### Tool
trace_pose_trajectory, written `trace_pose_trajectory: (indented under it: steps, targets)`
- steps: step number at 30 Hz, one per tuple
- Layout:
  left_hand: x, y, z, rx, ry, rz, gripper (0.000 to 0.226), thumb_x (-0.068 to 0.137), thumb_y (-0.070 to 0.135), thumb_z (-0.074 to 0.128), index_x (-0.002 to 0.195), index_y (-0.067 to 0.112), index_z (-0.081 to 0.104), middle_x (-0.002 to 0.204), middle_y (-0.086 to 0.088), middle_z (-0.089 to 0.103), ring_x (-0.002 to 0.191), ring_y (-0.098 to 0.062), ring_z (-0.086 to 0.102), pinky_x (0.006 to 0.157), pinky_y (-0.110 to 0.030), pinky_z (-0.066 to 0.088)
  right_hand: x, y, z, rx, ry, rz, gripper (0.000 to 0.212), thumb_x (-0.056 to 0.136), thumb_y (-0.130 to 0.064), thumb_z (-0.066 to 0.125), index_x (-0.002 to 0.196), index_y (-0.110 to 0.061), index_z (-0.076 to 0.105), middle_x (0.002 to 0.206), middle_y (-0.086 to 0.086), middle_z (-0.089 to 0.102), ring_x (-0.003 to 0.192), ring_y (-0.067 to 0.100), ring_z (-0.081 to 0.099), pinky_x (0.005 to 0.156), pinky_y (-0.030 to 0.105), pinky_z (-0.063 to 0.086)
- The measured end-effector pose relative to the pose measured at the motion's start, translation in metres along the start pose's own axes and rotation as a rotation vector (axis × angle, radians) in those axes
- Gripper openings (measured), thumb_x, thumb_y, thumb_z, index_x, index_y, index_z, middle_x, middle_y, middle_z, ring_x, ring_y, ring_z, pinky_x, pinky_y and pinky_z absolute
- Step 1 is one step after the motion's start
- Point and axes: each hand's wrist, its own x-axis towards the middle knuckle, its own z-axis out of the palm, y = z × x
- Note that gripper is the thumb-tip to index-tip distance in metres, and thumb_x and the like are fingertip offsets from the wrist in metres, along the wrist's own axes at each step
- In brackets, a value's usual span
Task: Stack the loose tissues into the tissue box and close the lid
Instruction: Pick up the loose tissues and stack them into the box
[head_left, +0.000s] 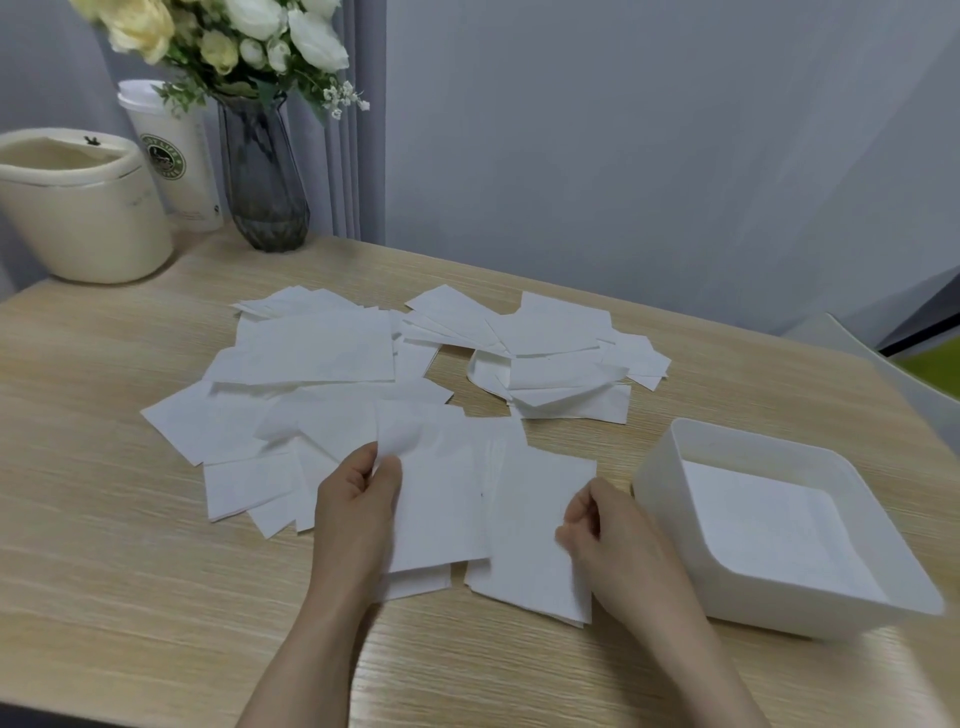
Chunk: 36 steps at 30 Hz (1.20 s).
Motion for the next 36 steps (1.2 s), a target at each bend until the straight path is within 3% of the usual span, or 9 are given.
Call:
trace_pose_trajectory:
  steps: [4, 7, 14, 17, 23, 28, 32, 34, 36]
  targets:
    - [0.0, 0.0, 0.0, 0.009, 0.003, 0.003, 0.029, 0.098, 0.007, 0.049, 0.083, 0.019, 0.071, 0.088, -0.021, 0.069, 0.076, -0.022, 0.058, 0.073, -0.036, 0.044, 0.017, -0.007, 0.002, -0.113, 0.071, -0.128, 0.025, 0.089, -0.025, 0.059, 0.112, -0.024, 0.051, 0.114, -0.007, 0.044, 0.113, 0.013, 0.041, 0.083, 0.027, 0.035]
    - [0.0, 0.0, 0.0, 0.011, 0.015, -0.006, 0.03, 0.098, 0.006, 0.049, 0.081, 0.018, 0.071, 0.08, -0.01, 0.068, 0.075, -0.021, 0.058, 0.071, -0.035, 0.043, 0.037, -0.014, 0.007, -0.129, 0.055, -0.27, 0.036, 0.087, -0.023, 0.062, 0.121, -0.026, 0.053, 0.122, -0.007, 0.046, 0.122, 0.014, 0.033, 0.096, 0.03, 0.028]
    - [0.001, -0.002, 0.0, 0.016, 0.018, -0.003, 0.022, 0.096, 0.01, 0.052, 0.083, 0.013, 0.07, 0.079, -0.011, 0.066, 0.074, -0.021, 0.056, 0.07, -0.035, 0.041, 0.058, -0.024, 0.01, -0.38, -0.164, -0.512, 0.035, 0.077, -0.026, 0.069, 0.11, -0.034, 0.058, 0.113, -0.012, 0.038, 0.118, 0.011, 0.026, 0.082, 0.025, 0.01]
    - [0.0, -0.001, -0.001, 0.003, 0.008, 0.0, 0.017, 0.092, 0.017, 0.055, 0.084, 0.01, 0.068, 0.079, -0.008, 0.066, 0.075, -0.021, 0.056, 0.069, -0.035, 0.042, 0.063, -0.026, 0.008, -0.416, -0.145, -0.488, 0.029, 0.073, -0.033, 0.073, 0.099, -0.031, 0.06, 0.106, -0.009, 0.036, 0.115, 0.013, 0.03, 0.086, 0.026, 0.014]
    - [-0.003, 0.004, 0.001, -0.036, 0.023, -0.034, 0.029, 0.098, 0.006, 0.049, 0.092, 0.02, 0.074, 0.083, -0.001, 0.075, 0.077, -0.019, 0.065, 0.074, -0.037, 0.048, 0.06, -0.024, 0.007, -0.476, -0.097, -0.389, 0.025, 0.071, -0.047, 0.071, 0.081, -0.027, 0.059, 0.106, -0.007, 0.041, 0.11, 0.013, 0.03, 0.088, 0.029, 0.019]
    - [-0.004, 0.008, 0.0, -0.095, 0.05, -0.059, 0.031, 0.098, 0.004, 0.048, 0.093, 0.02, 0.074, 0.082, 0.003, 0.075, 0.076, -0.016, 0.066, 0.074, -0.035, 0.05, 0.05, -0.028, 0.003, -0.404, -0.098, -0.315, 0.023, 0.079, -0.036, 0.063, 0.068, -0.026, 0.045, 0.083, -0.009, 0.054, 0.09, 0.014, 0.045, 0.082, 0.03, 0.023]
    - [-0.005, 0.01, 0.0, -0.138, 0.065, -0.074, 0.031, 0.098, 0.004, 0.048, 0.092, 0.02, 0.074, 0.084, 0.002, 0.075, 0.078, -0.018, 0.066, 0.075, -0.035, 0.05, 0.041, -0.025, -0.003, -0.266, -0.131, -0.164, 0.016, 0.081, -0.018, 0.06, 0.089, -0.024, 0.048, 0.092, -0.006, 0.062, 0.092, 0.019, 0.057, 0.075, 0.029, 0.033]
    - [-0.005, 0.01, 0.0, -0.148, 0.067, -0.074, 0.031, 0.098, 0.003, 0.048, 0.092, 0.02, 0.074, 0.083, 0.001, 0.075, 0.078, -0.018, 0.066, 0.074, -0.034, 0.05, 0.036, -0.022, -0.006, -0.261, -0.213, -0.101, 0.029, 0.081, -0.017, 0.062, 0.107, -0.024, 0.05, 0.101, -0.005, 0.059, 0.1, 0.021, 0.057, 0.076, 0.03, 0.039]
    - [-0.006, 0.01, 0.0, -0.146, 0.064, -0.073, 0.031, 0.098, 0.003, 0.048, 0.092, 0.019, 0.074, 0.083, 0.001, 0.075, 0.077, -0.017, 0.066, 0.072, -0.033, 0.05, 0.031, -0.021, -0.008, -0.266, -0.224, -0.064, 0.027, 0.083, -0.018, 0.061, 0.107, -0.025, 0.054, 0.103, -0.006, 0.06, 0.102, 0.019, 0.057, 0.078, 0.028, 0.041]
